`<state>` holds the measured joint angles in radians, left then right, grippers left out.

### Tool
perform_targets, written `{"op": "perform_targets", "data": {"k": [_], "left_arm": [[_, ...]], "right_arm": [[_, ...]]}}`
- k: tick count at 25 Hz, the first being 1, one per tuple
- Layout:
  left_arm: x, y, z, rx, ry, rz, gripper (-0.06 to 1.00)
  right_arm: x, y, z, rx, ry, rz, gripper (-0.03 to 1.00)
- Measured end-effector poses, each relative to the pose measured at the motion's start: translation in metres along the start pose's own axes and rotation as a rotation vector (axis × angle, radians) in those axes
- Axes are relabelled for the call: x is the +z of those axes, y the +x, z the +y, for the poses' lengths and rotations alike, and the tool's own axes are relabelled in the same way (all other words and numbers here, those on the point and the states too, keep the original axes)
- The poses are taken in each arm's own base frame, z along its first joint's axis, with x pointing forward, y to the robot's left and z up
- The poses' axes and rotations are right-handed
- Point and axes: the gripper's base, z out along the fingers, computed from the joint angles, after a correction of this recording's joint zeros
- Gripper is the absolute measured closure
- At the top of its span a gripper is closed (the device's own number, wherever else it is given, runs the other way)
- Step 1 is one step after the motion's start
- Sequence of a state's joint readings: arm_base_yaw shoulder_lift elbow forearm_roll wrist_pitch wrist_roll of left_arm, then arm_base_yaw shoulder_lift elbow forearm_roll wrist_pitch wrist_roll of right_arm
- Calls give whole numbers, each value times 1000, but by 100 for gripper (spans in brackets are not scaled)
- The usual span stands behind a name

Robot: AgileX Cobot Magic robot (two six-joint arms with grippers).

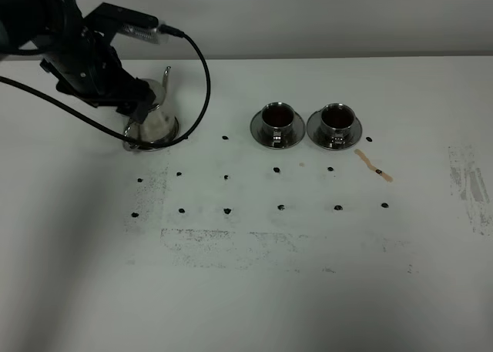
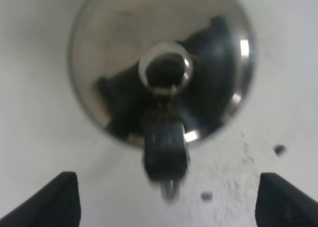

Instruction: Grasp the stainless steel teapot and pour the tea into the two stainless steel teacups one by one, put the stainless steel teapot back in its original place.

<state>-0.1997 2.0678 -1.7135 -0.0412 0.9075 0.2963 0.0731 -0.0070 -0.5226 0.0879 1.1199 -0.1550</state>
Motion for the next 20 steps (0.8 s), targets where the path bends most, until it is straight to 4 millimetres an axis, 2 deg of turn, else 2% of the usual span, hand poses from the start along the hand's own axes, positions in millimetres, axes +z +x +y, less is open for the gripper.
{"op": "perform_targets", "data": {"k": [2, 4, 11, 14, 17, 20], "left_arm": [[-24, 0, -1, 4, -11, -40, 24], [-40, 0, -2, 8, -18, -68, 25], [-71, 12, -8, 6, 10, -17, 27], [-106, 28, -14, -22, 27, 29, 27], [-150, 38, -18, -120, 1, -61, 27], [-182, 55, -19, -152, -59, -120, 27]], "right_arm": [[0, 0, 0, 0, 0, 0, 50], [0, 0, 0, 0, 0, 0, 50], [0, 0, 0, 0, 0, 0, 50], [0, 0, 0, 0, 0, 0, 50], [0, 0, 0, 0, 0, 0, 50], [0, 0, 0, 0, 0, 0, 50]]}}
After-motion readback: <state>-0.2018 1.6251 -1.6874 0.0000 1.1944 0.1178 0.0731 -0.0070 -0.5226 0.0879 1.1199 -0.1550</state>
